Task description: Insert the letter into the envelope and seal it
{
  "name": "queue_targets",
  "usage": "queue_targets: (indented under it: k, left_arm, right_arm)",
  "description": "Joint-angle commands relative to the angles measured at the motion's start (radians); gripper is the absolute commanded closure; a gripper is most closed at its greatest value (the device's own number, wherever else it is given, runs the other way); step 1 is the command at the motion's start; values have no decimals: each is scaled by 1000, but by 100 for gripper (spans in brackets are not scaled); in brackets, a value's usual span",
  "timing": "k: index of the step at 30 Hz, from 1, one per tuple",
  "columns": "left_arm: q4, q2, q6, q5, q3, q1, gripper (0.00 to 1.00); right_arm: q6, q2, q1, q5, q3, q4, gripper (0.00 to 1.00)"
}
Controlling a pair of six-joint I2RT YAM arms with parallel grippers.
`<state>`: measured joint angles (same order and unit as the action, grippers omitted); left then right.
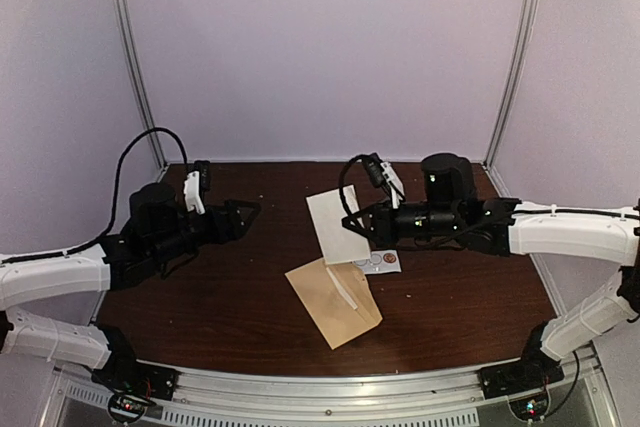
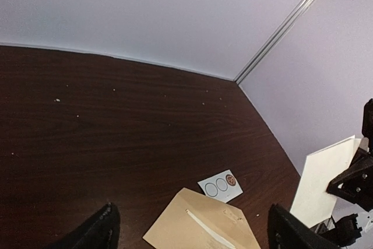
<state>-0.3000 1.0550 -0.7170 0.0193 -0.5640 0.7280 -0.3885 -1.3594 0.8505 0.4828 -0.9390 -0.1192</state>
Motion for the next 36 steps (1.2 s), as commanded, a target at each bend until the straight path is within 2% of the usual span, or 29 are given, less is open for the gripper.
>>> queue_targets:
  k: [1,8,17,22,28,36]
  left_arm:
    - [93,45,-73,24,27,-3,18]
    - [69,196,-231,10,33,79,21]
    - [9,352,-325,-114,-1,127,40]
    - [-1,395,-374,-160,3,149,42]
    - [-49,477,-411,-233,5,172,54]
    - [-88,554,-426,-280,-17,196,55]
  right_arm:
    - [15,25,-11,-96,22,190,100]
    - [-25,-31,-42,-87,-12,329,100]
    - [-26,-131,-70,-65,-47,392,100]
    - [-26,-174,-94,-62,-67,435,100]
    - [-9,-211,-111,-46,-75,467,100]
    - [-6,-251,-123,-31,-73,485,100]
